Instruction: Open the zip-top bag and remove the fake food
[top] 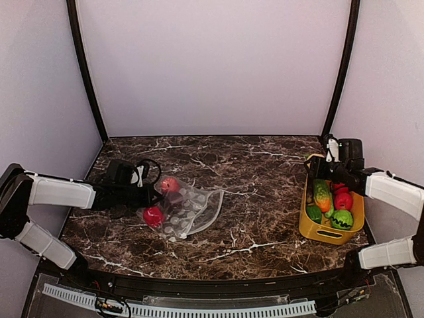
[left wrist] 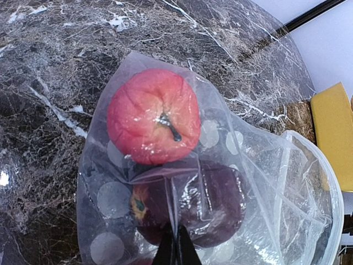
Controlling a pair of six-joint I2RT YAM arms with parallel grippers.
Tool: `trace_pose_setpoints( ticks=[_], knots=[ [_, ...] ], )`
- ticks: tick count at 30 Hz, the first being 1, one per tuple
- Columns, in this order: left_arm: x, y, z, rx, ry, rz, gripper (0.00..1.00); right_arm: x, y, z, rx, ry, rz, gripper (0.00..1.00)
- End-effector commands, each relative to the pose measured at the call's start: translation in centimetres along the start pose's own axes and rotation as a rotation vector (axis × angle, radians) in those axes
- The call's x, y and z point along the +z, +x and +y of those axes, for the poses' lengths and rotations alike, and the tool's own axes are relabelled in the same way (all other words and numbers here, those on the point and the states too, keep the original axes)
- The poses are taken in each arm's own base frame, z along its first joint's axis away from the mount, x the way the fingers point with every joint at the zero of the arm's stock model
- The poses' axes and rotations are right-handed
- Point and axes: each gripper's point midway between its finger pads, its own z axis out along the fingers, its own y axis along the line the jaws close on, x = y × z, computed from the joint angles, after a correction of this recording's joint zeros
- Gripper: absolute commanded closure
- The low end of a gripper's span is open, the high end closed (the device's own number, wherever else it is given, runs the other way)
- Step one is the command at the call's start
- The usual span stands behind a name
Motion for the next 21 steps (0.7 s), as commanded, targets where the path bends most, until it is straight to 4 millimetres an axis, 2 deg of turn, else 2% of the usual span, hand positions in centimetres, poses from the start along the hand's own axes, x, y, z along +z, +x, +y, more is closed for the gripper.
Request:
trace_pose_setpoints(
  ticks=[1, 7, 13, 16, 21],
  knots=[
    [0.0, -0.6, -0.3, -0.003, 0.005, 0.0, 0.99, -0.5, 0.0, -4.0, 0.062, 0.102, 0.022, 0.41],
    [0.0, -0.8, -0.2, 0.004, -0.005, -0.002, 0.99, -0.2, 2.0, -6.8, 0.088, 0.172, 0.063, 0.29],
    [0.1, -0.6, -0.2, -0.004, -0.002, 0.004, 0.99, 0.3, 1.8, -7.4, 0.075, 0.194, 0.072, 0.07],
    [0.1, -0.7, -0.2, -0.004, -0.001, 0.001, 0.99, 0.1, 0.8, -6.3, 0.052, 0.14, 0.052, 0.01],
    [0.1, -0.7, -0.3, -0.008, 0.004, 0.004, 0.99, -0.8, -1.5, -1.4, -0.083, 0.018, -0.002, 0.01]
  ],
)
